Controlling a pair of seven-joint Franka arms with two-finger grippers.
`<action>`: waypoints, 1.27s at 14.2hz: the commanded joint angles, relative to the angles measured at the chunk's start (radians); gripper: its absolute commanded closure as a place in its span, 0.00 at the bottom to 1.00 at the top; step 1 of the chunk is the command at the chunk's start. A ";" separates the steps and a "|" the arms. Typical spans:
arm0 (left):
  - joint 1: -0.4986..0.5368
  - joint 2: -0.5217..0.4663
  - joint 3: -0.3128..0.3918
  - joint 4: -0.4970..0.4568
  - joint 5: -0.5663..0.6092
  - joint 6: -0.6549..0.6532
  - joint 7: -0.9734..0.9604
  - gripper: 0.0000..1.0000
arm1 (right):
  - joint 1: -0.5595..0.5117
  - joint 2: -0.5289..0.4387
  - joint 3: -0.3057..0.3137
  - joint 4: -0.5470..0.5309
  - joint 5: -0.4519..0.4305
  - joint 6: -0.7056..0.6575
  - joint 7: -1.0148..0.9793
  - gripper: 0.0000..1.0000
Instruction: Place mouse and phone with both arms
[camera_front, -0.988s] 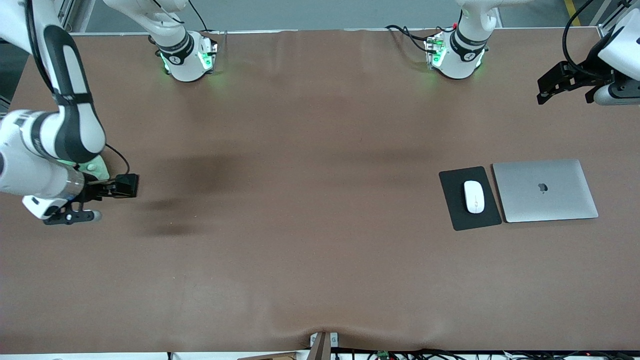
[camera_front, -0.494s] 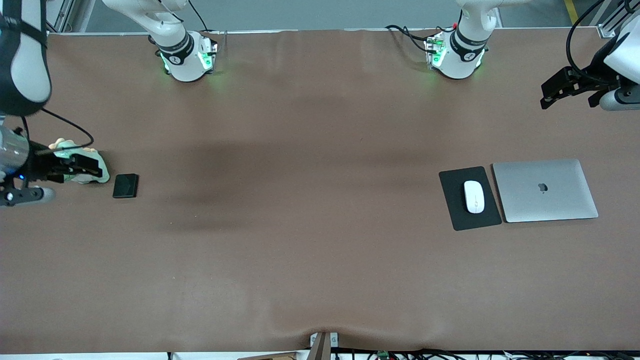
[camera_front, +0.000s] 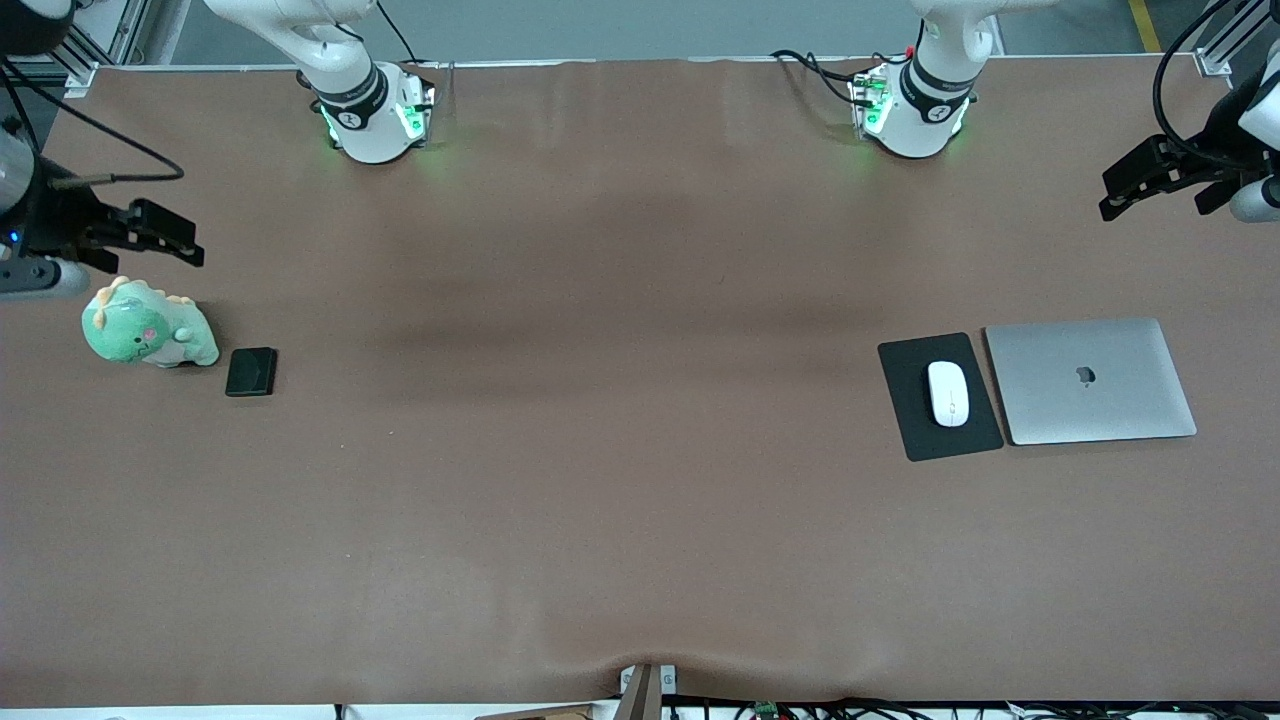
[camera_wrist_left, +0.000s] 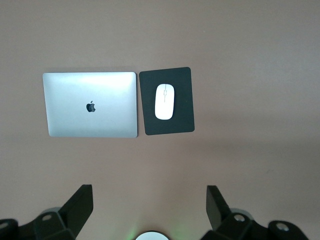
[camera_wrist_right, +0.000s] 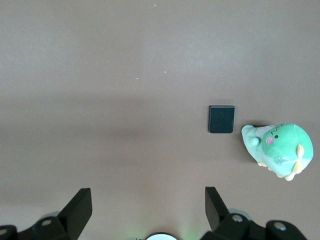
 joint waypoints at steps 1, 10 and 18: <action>0.012 -0.009 -0.007 0.003 -0.028 0.006 0.002 0.00 | -0.059 -0.037 0.011 -0.016 -0.014 -0.013 0.000 0.00; 0.010 0.011 -0.010 0.034 -0.036 0.000 -0.013 0.00 | -0.061 -0.083 0.002 -0.019 -0.026 -0.047 0.032 0.00; 0.009 0.012 -0.009 0.049 -0.025 -0.008 -0.013 0.00 | -0.030 -0.089 -0.028 -0.017 -0.031 -0.064 0.095 0.00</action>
